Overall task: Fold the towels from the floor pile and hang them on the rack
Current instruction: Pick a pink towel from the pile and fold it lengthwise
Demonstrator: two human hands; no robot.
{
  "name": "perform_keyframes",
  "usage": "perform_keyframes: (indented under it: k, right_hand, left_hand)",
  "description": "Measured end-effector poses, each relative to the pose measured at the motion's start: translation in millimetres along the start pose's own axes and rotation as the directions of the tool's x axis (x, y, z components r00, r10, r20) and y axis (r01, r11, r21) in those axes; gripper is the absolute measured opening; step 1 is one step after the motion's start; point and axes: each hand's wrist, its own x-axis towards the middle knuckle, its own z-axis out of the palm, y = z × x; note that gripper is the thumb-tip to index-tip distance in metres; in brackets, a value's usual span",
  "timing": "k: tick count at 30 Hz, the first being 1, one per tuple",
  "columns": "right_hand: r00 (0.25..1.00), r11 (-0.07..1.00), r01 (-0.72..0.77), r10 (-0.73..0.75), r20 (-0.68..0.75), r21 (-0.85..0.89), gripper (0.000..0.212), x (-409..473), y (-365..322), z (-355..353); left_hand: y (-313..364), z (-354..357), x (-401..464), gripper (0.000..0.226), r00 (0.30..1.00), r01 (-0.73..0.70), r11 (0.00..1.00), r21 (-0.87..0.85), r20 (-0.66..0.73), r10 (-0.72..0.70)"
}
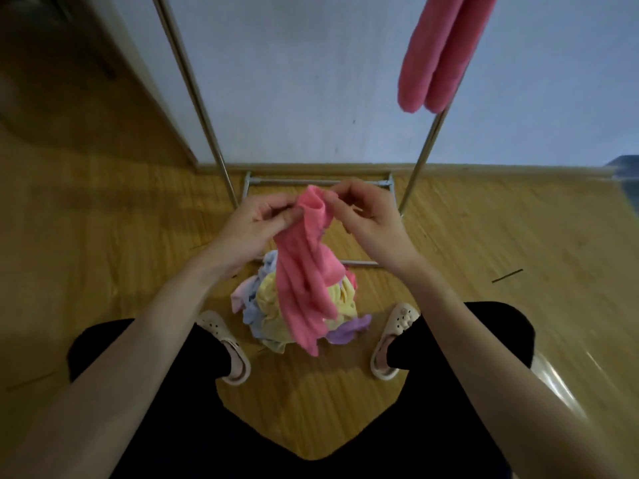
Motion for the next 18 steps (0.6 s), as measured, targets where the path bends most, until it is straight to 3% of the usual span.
perform_keyframes:
  k: [7, 12, 16, 18]
  right_hand:
    - [0.999, 0.979, 0.031, -0.038, 0.03, 0.199, 0.018, 6, -67, -13]
    - [0.99, 0.948, 0.099, -0.063, -0.127, 0.302, 0.009, 11, -106, -26]
    - [0.983, 0.94, 0.143, -0.1, -0.152, 0.309, 0.003, 14, -128, -31]
    - [0.982, 0.936, 0.167, -0.129, -0.141, 0.31, 0.01, 16, -136, -28]
  left_hand:
    - [48, -7, 1, 0.013, 0.994, -0.107, 0.994, 0.025, -0.021, 0.107]
    - [66, -23, 11, 0.005, 0.983, -0.147, 0.989, -0.018, -0.115, 0.144]
    - [82, -24, 16, 0.014, 0.972, -0.184, 0.98, 0.073, -0.135, 0.193]
    - [90, -20, 19, 0.014, 0.965, -0.215, 0.963, 0.162, -0.115, 0.235]
